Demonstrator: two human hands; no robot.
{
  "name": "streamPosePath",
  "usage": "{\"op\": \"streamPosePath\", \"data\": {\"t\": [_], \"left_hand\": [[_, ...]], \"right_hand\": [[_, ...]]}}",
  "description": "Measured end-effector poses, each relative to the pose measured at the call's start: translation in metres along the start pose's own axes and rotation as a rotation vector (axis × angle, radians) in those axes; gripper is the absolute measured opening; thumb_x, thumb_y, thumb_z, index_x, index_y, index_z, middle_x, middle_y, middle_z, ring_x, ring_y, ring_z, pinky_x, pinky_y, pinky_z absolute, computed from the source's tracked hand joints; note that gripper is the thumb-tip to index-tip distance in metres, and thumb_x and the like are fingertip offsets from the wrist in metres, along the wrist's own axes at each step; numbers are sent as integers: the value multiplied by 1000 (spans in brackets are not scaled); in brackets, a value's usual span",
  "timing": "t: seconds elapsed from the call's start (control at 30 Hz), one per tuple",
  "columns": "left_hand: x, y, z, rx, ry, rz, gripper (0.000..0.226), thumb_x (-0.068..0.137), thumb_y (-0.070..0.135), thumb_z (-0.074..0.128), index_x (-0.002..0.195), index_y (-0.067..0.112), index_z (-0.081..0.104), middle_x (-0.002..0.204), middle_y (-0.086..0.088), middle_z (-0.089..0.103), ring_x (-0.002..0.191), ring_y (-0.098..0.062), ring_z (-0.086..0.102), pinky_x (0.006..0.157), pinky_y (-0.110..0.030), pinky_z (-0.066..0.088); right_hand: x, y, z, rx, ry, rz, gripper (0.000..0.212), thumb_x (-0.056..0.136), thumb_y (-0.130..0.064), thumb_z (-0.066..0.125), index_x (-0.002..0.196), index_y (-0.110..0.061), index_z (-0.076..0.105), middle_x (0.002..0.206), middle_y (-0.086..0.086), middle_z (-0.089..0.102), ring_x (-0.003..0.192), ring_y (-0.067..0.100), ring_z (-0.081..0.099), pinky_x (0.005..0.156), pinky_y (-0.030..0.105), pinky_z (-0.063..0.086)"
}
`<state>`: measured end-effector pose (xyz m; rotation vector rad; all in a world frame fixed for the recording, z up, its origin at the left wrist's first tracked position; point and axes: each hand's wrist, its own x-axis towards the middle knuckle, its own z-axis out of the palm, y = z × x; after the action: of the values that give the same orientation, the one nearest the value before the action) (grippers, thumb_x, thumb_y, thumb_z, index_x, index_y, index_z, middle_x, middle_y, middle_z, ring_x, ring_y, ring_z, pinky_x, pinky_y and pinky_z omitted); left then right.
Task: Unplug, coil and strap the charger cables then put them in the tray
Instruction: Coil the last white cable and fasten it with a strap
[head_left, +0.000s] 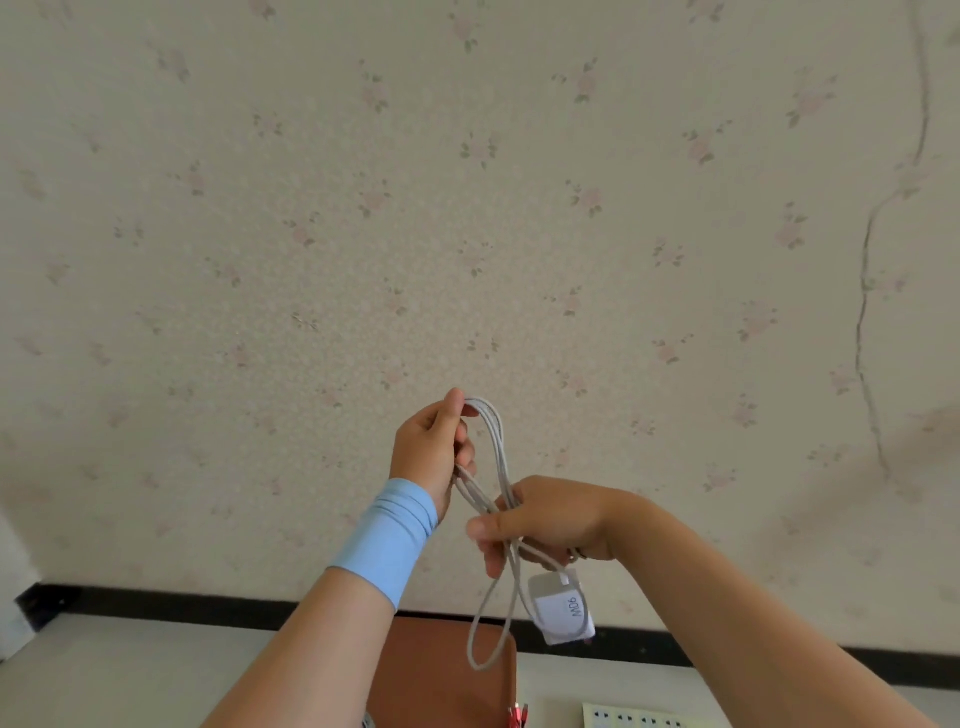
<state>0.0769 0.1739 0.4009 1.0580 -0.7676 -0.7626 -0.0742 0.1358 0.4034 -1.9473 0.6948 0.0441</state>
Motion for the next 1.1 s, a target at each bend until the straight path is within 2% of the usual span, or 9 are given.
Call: {"op": "streamPosePath", "data": {"t": [0.07, 0.23, 0.33, 0.43, 0.53, 0.73, 0.83, 0.93, 1.1], "left_hand": [[3, 0, -2, -122, 1, -147, 29, 99, 38, 54, 88, 13, 61, 62, 2, 44, 48, -11, 41, 48, -24, 39], [3, -10, 3, -387, -22, -396, 42, 88, 53, 62, 94, 12, 60, 77, -3, 66, 74, -20, 65, 76, -35, 54], [3, -9, 8, -428, 11, -377, 43, 90, 56, 58, 75, 16, 51, 60, 2, 49, 56, -15, 56, 65, -31, 50], [10, -4, 1, -429, 101, -388, 49, 95, 53, 54, 62, 22, 34, 49, 6, 20, 37, -10, 21, 40, -23, 25], [11, 0, -4, -378, 128, -399, 48, 95, 48, 54, 60, 22, 35, 51, 5, 16, 36, -11, 13, 39, -20, 13], [13, 2, -10, -397, 125, -384, 24, 95, 38, 57, 78, 23, 51, 49, 6, 15, 35, -9, 14, 36, -19, 14], [13, 1, -14, -498, 144, -399, 29, 95, 35, 57, 72, 19, 47, 45, 7, 15, 33, -8, 15, 36, -18, 15], [11, -2, -15, -547, 167, -402, 46, 93, 34, 58, 58, 22, 31, 43, 6, 18, 33, -9, 16, 39, -20, 17], [14, 6, -16, -302, 213, -317, 36, 92, 29, 60, 65, 20, 40, 46, 6, 19, 34, -10, 17, 39, -21, 16]], "right_hand": [[0, 1, -2, 36, 96, -9, 31, 98, -43, 60, 84, -16, 65, 78, -3, 75, 49, 7, 42, 52, 21, 38], [6, 11, -6, 88, 357, 24, 35, 99, -45, 59, 81, -16, 65, 60, -7, 66, 47, 8, 44, 52, 24, 39], [5, 9, -4, 118, 379, 2, 35, 98, -45, 61, 78, -16, 65, 56, -8, 65, 46, 7, 42, 50, 22, 37], [2, 3, 2, 55, 253, 4, 32, 92, -42, 69, 88, -11, 69, 64, -9, 71, 50, 8, 39, 51, 21, 35], [-1, -1, 4, -81, 64, 29, 22, 84, -39, 77, 83, -17, 76, 60, -14, 62, 52, 8, 35, 53, 22, 33], [-1, -1, -2, -172, -43, 65, 14, 85, -35, 75, 87, -21, 73, 63, -17, 63, 56, 5, 42, 55, 22, 34], [2, 1, -2, -198, -37, 109, 32, 86, -37, 70, 101, -9, 74, 81, -13, 74, 53, 2, 44, 55, 20, 34], [5, 2, 0, -160, -92, 136, 19, 86, -34, 67, 90, -16, 63, 99, -4, 79, 61, 5, 44, 56, 22, 32], [8, 1, 4, -137, -135, 175, 17, 87, -33, 59, 90, -19, 51, 99, 0, 79, 71, 12, 54, 65, 27, 37]]}}
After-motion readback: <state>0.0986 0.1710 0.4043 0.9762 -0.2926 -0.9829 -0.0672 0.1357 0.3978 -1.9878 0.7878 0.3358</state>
